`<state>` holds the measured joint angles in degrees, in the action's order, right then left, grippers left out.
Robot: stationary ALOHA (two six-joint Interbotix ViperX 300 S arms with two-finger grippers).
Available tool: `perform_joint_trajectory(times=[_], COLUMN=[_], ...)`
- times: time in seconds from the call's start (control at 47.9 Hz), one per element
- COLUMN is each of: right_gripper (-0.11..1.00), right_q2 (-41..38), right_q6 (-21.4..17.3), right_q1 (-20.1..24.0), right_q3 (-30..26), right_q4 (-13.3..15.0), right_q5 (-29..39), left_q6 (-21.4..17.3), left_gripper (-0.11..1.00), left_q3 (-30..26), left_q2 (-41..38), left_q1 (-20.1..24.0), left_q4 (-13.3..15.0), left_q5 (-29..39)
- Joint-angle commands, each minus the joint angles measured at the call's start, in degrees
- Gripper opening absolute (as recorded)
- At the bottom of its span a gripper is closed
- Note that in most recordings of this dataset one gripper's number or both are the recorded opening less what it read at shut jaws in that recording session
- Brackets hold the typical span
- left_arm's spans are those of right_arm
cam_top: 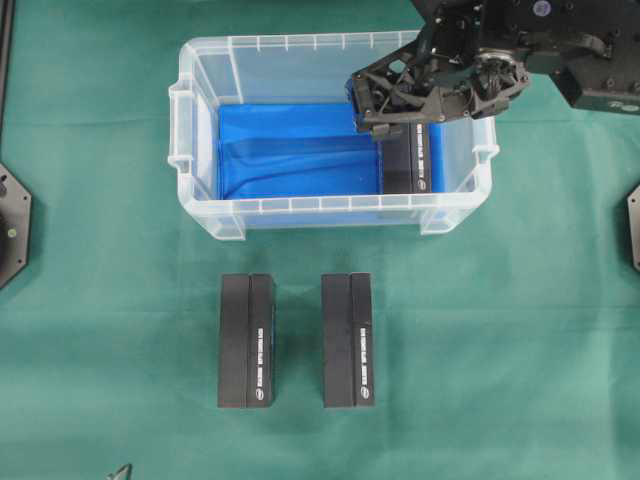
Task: Take the box out of the case with the right arm.
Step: 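Move the right gripper over the remaining right black box in the bin, then lower the right gripper around the right black box and close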
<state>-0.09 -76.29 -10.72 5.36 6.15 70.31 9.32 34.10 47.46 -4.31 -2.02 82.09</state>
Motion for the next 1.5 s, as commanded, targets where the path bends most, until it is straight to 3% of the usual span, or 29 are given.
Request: perform_joint_trajectory(times=[0.0, 0.689, 1.482], right_gripper=[0.90, 0.90, 0.90], right_q2=[0.7, 0.7, -2.5], right_q6=[-0.1, -0.3, -1.1], right_q1=[0.0, -0.4, -2.2], right_q3=[-0.4, 0.9, 6.6], right_q4=[0.0, 0.4, 1.1], right_q5=[-0.3, -1.8, -9.6], left_q6=[0.1, 0.1, 0.1], left_gripper=[0.02, 0.02, 0.02], left_q3=[-1.4, -1.4, -1.4], left_q2=[-0.4, -0.4, -0.8], left_q1=[0.2, 0.2, 0.2], left_q4=[-0.1, -0.1, -0.1], left_q5=[-0.3, -0.2, -0.2])
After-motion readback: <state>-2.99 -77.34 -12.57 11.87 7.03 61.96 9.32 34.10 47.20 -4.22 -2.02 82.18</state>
